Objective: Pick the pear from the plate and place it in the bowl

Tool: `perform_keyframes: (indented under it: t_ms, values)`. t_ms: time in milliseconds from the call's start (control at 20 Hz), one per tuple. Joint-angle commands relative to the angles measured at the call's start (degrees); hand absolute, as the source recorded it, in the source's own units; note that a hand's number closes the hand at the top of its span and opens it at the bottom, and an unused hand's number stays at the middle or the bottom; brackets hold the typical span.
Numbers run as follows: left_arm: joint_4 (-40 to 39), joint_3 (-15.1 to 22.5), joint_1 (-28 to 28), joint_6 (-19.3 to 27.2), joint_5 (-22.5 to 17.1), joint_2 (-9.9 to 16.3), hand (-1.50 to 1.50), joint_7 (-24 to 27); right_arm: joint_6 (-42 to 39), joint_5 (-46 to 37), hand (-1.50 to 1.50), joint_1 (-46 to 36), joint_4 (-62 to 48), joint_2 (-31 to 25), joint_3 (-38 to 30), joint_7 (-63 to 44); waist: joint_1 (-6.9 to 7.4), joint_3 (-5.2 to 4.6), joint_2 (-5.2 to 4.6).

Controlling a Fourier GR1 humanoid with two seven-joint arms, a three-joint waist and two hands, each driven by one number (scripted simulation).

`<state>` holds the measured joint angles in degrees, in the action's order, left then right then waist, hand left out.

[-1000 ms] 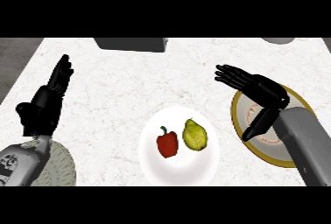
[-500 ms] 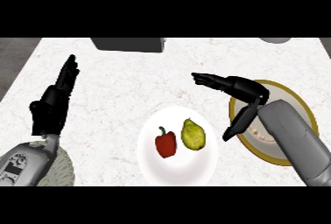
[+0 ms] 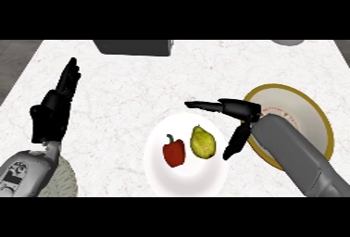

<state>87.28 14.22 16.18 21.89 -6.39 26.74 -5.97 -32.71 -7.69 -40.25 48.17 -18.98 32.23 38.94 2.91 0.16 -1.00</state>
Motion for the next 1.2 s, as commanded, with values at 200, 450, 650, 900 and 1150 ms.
perform_keyframes:
  t_ms: [200, 450, 650, 900, 1150]
  values:
    - [-0.1, -1.9, 3.2, -1.3, 0.3, 0.6, 0.00, -4.2, -2.1, -4.5, -1.50, -4.6, -13.3, 5.6, 4.6, 13.3, -0.37, -0.03, 0.09]
    - [2.2, -2.2, -0.4, -1.4, 0.7, 0.2, 0.00, -3.2, -0.8, -5.3, -1.50, -4.9, -16.0, 8.7, 6.8, 14.5, -0.93, -0.09, 0.46]
    - [2.2, -2.3, -1.6, -1.5, 1.7, -0.2, 0.00, -1.9, 1.2, -6.1, -1.50, -4.9, -20.5, 9.4, 7.8, 18.9, -0.67, -0.08, 0.26]
    - [1.0, -1.1, -0.3, -0.7, 3.6, -2.5, 0.00, -2.2, 5.0, -8.9, 1.50, -8.2, -21.4, 12.0, 10.1, 21.3, -1.15, -0.08, 0.28]
    - [-0.8, -3.2, -0.4, -1.8, 3.2, -3.1, 0.00, -0.4, 8.4, -8.2, 1.50, -8.8, -24.7, 13.2, 7.9, 24.4, -1.60, -0.12, 0.36]
